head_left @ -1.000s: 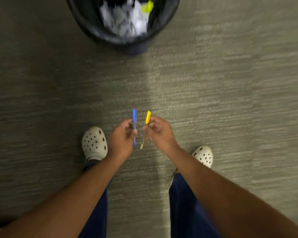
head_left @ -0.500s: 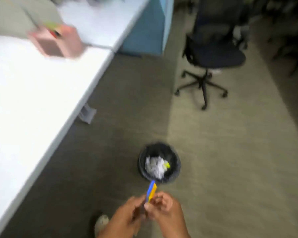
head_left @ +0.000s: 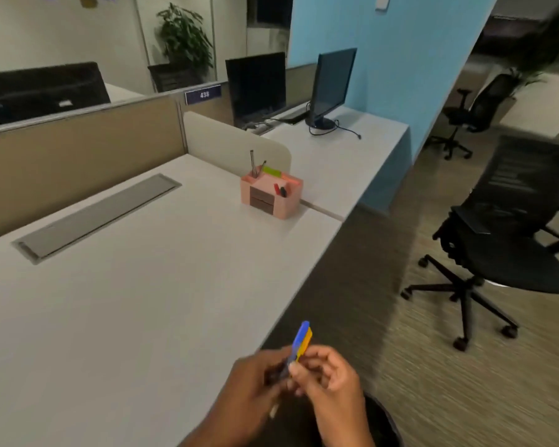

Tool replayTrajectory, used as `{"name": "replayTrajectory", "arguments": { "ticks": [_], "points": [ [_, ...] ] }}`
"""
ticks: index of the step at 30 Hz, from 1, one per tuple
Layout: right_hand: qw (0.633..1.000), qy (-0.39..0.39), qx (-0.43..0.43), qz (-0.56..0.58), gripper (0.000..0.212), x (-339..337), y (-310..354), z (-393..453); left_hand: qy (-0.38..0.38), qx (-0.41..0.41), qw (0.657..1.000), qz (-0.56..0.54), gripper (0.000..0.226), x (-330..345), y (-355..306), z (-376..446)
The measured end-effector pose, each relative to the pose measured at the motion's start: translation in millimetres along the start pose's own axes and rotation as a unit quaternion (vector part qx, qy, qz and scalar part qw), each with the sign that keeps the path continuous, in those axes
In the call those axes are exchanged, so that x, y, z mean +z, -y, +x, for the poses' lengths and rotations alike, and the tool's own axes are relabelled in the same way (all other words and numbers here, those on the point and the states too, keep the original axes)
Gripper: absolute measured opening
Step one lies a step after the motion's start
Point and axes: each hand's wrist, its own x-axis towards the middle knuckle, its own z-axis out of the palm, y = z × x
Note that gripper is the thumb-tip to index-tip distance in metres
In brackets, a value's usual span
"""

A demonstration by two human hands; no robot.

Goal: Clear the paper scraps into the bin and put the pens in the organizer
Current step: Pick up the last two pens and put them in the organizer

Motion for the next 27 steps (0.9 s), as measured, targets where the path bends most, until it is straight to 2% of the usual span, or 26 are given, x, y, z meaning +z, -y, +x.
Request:
{"name": "replayTrajectory", "arguments": {
  "ticks": [5,11,16,23,27],
  "points": [
    [0.998,0.019,-0.064,-0.013,0.021,45,53,72,-0.057,0.015,0.998,0.016,0.059,-52,-23,66],
    [0.993,0.039,-0.09,-0.069,0.023,64,91,157,-0.125,0.004,0.992,-0.008,0.038,-83,-29,144],
    [0.985,0.082,-0.105,-0.113,0.027,69,113,235,-0.158,-0.018,0.987,0.037,0.042,-96,-30,220],
    [0.96,0.152,-0.143,-0.184,0.07,53,136,345,-0.19,-0.066,0.979,0.041,0.046,-100,-37,311],
    [0.944,0.19,-0.162,-0.218,0.061,57,147,394,-0.225,-0.086,0.97,0.033,0.043,-107,-38,344]
  ]
}}
